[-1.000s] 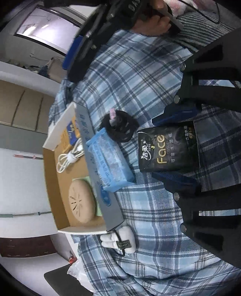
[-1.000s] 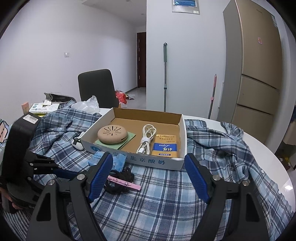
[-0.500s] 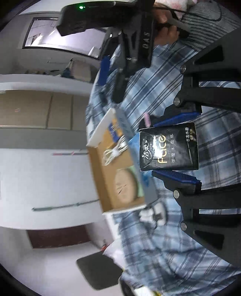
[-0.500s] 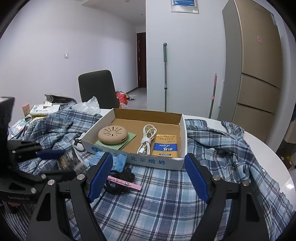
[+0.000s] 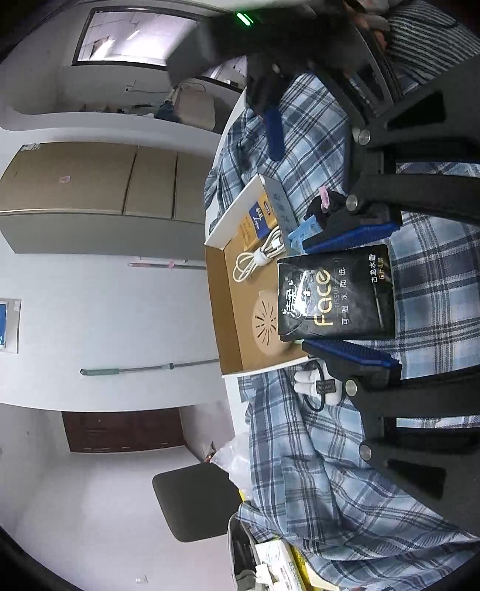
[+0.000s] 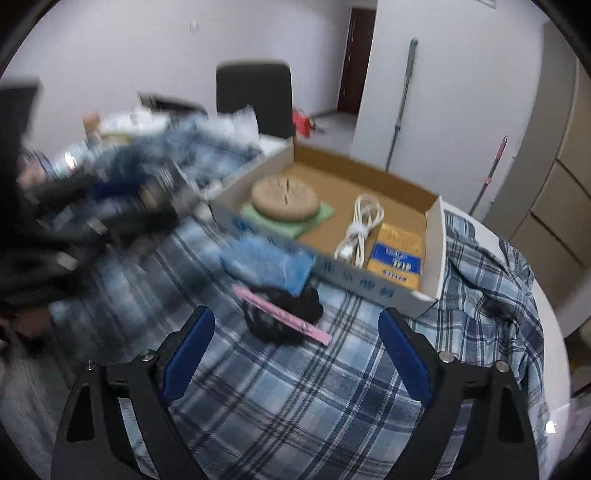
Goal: Organize soft objects
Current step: 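Lift the tissue pack with the left gripper while the right gripper grasps the black cable and pink stick, then carry the tissue pack over the box with the left gripper while the right gripper carries the black cable there, then open the left gripper onto the tan disc while the right gripper drops the black cable into the box, then move the right gripper to the blue wet-wipe packet and grasp it, then grasp the white rabbit-shaped item with the left gripper while the right gripper lifts the blue packet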
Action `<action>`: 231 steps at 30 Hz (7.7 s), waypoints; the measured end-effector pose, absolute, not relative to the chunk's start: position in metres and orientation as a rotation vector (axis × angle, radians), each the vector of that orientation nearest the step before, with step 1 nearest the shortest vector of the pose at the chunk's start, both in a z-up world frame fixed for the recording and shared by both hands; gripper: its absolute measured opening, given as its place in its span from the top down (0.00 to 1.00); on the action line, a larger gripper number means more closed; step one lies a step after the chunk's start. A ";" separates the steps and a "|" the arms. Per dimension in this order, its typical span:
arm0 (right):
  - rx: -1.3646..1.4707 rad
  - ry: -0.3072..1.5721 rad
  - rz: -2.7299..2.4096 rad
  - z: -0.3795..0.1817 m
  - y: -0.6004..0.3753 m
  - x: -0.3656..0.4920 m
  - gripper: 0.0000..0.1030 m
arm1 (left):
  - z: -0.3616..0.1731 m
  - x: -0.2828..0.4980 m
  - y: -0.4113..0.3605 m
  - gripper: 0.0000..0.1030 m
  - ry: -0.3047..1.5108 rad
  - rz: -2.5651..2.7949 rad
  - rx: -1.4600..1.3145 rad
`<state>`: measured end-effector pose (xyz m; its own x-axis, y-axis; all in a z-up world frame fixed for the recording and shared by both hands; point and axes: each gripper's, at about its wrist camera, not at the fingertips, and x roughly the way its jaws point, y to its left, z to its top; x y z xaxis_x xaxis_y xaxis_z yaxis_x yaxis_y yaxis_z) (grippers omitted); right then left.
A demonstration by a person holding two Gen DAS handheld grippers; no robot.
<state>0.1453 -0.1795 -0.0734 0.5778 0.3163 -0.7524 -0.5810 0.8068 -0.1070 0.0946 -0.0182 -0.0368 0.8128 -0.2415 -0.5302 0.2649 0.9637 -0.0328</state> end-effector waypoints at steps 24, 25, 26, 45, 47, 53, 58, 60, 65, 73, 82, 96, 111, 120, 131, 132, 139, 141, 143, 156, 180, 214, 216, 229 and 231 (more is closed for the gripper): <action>-0.242 0.638 0.558 -0.080 -0.189 0.149 0.81 | -0.035 0.089 -0.018 0.53 0.515 -0.295 0.044; -0.234 0.614 0.554 -0.076 -0.191 0.146 0.81 | -0.034 0.087 -0.018 0.53 0.507 -0.295 0.045; -0.225 0.594 0.550 -0.073 -0.193 0.145 0.81 | -0.033 0.086 -0.018 0.53 0.501 -0.295 0.047; -0.128 0.362 0.393 0.025 -0.204 0.157 0.81 | 0.038 0.113 -0.038 0.53 0.312 -0.247 0.086; -0.112 0.346 0.366 0.028 -0.206 0.165 0.81 | 0.042 0.125 -0.037 0.53 0.297 -0.230 0.064; -0.052 0.342 0.303 0.014 -0.209 0.190 0.81 | 0.036 0.153 -0.036 0.53 0.277 -0.215 0.023; -0.071 0.368 0.284 -0.019 -0.204 0.208 0.81 | 0.006 0.175 -0.035 0.53 0.309 -0.235 0.004; -0.069 0.381 0.275 -0.032 -0.205 0.213 0.81 | -0.007 0.186 -0.035 0.53 0.332 -0.230 0.006; -0.074 0.399 0.273 -0.049 -0.203 0.217 0.81 | -0.036 0.201 -0.029 0.53 0.373 -0.235 0.005; -0.129 0.381 0.306 -0.057 -0.191 0.211 0.81 | -0.055 0.209 -0.029 0.53 0.404 -0.238 0.025; -0.120 0.373 0.302 -0.058 -0.192 0.210 0.81 | -0.055 0.208 -0.027 0.53 0.397 -0.222 0.002; -0.093 0.370 0.267 -0.057 -0.199 0.211 0.37 | -0.052 0.202 -0.024 0.14 0.370 -0.160 -0.003; -0.081 0.302 0.280 -0.014 -0.198 0.191 0.36 | 0.011 0.176 -0.006 0.15 0.320 -0.149 -0.052; 0.001 0.393 0.257 0.041 -0.194 0.151 0.36 | 0.060 0.100 0.020 0.14 0.279 -0.156 -0.073; 0.058 0.554 0.226 0.007 -0.167 0.137 0.26 | 0.031 0.061 0.036 0.10 0.272 -0.151 -0.044; 0.053 0.566 0.228 0.003 -0.163 0.139 0.25 | 0.028 0.063 0.037 0.08 0.273 -0.152 -0.051; -0.002 0.638 0.230 -0.036 -0.141 0.145 0.08 | -0.003 0.080 0.059 0.00 0.314 -0.106 -0.071; -0.022 0.655 0.227 -0.044 -0.137 0.147 0.04 | -0.008 0.083 0.065 0.00 0.325 -0.097 -0.094; -0.040 0.689 0.226 -0.053 -0.131 0.152 0.02 | -0.013 0.085 0.069 0.00 0.332 -0.096 -0.100; -0.054 0.901 0.192 -0.093 -0.118 0.187 0.02 | -0.026 0.097 0.071 0.00 0.395 -0.064 -0.078; -0.070 0.894 0.293 -0.072 -0.135 0.176 0.28 | -0.029 0.102 0.072 0.00 0.421 -0.028 -0.067; 0.031 0.651 0.260 -0.049 -0.186 0.166 0.28 | -0.093 0.208 0.036 0.58 0.978 -0.192 0.141; 0.038 0.654 0.262 -0.050 -0.188 0.167 0.28 | -0.094 0.209 0.036 0.54 0.982 -0.200 0.131; 0.047 0.662 0.254 -0.051 -0.191 0.167 0.28 | -0.100 0.215 0.026 0.59 0.984 -0.195 0.177; 0.044 0.661 0.254 -0.050 -0.191 0.167 0.28 | -0.097 0.211 0.027 0.61 0.975 -0.206 0.159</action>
